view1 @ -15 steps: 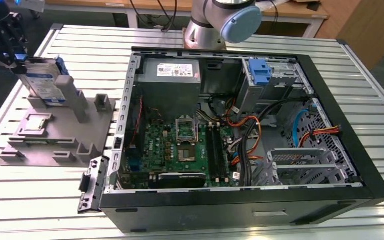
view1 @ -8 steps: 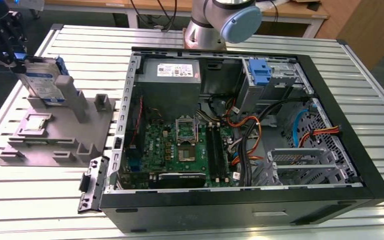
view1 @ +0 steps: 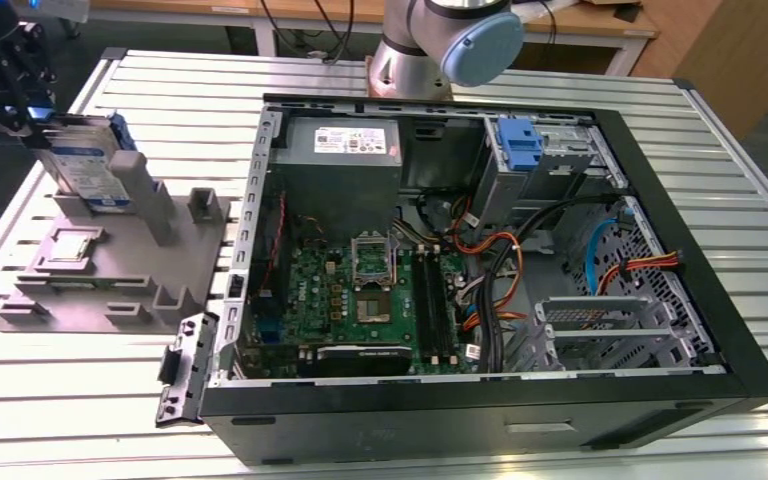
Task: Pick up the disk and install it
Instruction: 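Pick up the disk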
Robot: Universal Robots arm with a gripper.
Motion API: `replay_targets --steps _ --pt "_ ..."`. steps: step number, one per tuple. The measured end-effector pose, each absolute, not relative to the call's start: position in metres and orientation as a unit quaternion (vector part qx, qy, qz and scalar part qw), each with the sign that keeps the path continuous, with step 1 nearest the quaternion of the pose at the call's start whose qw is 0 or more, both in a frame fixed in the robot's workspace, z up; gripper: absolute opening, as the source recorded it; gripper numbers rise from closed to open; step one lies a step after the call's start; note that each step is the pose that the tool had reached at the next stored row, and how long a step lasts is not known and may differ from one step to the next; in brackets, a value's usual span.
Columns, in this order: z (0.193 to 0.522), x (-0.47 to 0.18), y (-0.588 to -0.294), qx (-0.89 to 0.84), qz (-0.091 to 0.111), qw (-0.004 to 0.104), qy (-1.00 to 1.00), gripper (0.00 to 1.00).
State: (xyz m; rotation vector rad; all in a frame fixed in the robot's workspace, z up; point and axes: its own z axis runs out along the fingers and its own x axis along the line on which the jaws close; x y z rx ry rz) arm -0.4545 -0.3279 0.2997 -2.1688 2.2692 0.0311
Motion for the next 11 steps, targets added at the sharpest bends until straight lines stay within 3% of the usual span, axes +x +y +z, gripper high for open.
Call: replay_targets --steps 11 --pt "0.2942 -0.4553 -0.3279 -0.691 0.009 0.002 0.723 0.44"
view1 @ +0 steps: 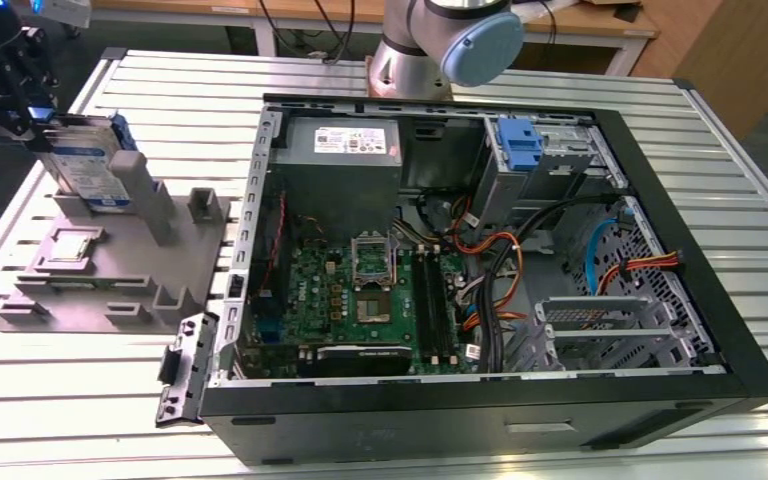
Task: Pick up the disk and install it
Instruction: 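Pick up the disk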
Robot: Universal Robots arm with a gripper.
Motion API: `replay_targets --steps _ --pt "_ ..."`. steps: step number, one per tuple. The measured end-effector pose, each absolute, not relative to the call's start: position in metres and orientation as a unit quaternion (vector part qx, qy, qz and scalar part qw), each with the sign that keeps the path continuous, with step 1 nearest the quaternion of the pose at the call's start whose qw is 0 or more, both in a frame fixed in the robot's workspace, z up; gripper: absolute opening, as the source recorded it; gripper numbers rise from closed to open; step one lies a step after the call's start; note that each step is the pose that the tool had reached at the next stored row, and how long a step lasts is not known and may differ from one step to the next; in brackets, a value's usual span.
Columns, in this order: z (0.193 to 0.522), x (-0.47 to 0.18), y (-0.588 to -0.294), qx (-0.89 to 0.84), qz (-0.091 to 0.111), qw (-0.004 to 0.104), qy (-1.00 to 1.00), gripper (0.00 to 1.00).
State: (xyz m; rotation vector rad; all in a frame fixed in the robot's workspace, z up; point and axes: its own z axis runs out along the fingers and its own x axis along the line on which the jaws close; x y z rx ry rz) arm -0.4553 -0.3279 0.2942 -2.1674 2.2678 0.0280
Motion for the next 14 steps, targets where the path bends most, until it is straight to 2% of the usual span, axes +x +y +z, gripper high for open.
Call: replay_targets --steps 14 --pt "0.2930 -0.4571 -0.3279 -0.691 0.009 0.002 0.723 0.43"
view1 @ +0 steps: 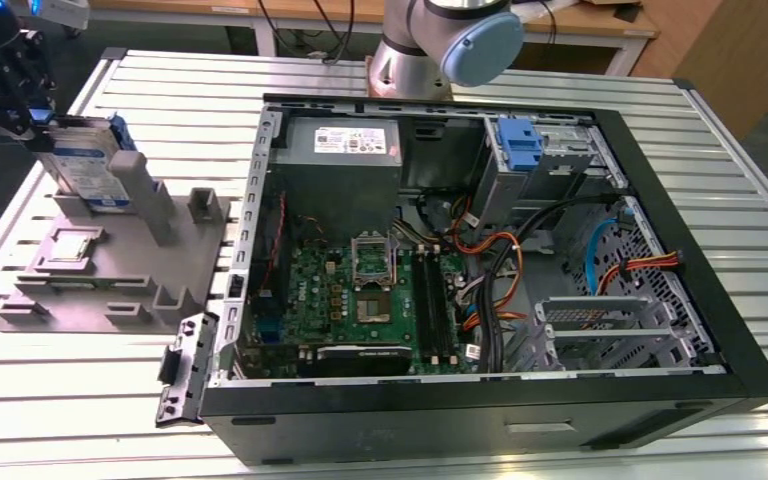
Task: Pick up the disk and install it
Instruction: 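Pick up the disk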
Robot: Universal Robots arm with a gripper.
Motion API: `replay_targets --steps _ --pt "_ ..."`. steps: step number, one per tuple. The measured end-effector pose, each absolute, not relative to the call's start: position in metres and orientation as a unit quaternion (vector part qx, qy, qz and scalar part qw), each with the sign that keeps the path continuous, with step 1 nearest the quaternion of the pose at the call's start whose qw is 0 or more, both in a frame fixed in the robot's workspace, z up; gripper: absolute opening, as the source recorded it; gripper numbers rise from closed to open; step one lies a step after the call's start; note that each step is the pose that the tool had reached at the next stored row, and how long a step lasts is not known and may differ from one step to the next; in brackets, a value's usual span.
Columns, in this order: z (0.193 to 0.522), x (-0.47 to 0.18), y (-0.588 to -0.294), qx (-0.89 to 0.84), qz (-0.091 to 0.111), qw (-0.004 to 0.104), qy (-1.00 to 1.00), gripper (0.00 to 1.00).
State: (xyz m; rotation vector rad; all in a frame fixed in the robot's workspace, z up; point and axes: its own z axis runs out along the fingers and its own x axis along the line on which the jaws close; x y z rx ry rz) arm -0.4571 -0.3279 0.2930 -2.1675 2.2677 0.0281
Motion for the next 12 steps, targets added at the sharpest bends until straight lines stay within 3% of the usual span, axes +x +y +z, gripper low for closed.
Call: replay_targets --steps 1,12 --pt "0.2930 -0.4571 -0.3279 -0.691 0.009 0.002 0.723 0.36" --pt "0.2925 -0.4571 -0.3279 -0.691 0.009 0.002 0.723 0.36"
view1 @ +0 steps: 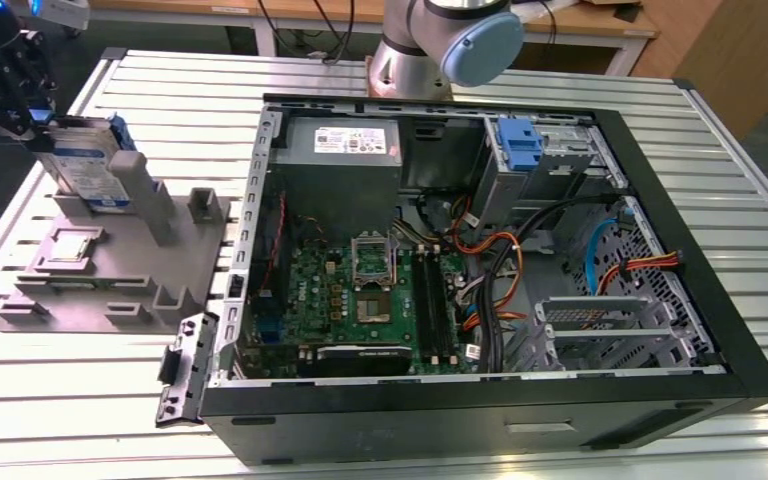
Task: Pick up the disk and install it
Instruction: 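Pick up the disk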
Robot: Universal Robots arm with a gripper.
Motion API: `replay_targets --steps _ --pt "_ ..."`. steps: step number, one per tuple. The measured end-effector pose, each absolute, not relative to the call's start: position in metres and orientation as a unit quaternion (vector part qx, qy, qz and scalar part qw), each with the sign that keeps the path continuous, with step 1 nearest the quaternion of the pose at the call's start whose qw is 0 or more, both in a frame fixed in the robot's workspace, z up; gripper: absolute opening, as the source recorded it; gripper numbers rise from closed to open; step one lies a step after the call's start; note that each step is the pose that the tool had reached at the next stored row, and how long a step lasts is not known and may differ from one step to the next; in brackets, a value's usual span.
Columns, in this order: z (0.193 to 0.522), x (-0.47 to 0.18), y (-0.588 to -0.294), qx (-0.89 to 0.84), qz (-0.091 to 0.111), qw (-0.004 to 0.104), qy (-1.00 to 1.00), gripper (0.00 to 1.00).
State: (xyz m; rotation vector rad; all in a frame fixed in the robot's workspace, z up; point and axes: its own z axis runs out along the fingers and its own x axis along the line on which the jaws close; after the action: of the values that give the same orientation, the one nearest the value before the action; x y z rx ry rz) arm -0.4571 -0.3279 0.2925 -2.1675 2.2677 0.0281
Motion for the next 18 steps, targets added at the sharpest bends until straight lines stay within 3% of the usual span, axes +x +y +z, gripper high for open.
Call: replay_targets --steps 18 --pt "0.308 -0.457 -0.328 -0.691 0.009 0.002 0.723 0.36"
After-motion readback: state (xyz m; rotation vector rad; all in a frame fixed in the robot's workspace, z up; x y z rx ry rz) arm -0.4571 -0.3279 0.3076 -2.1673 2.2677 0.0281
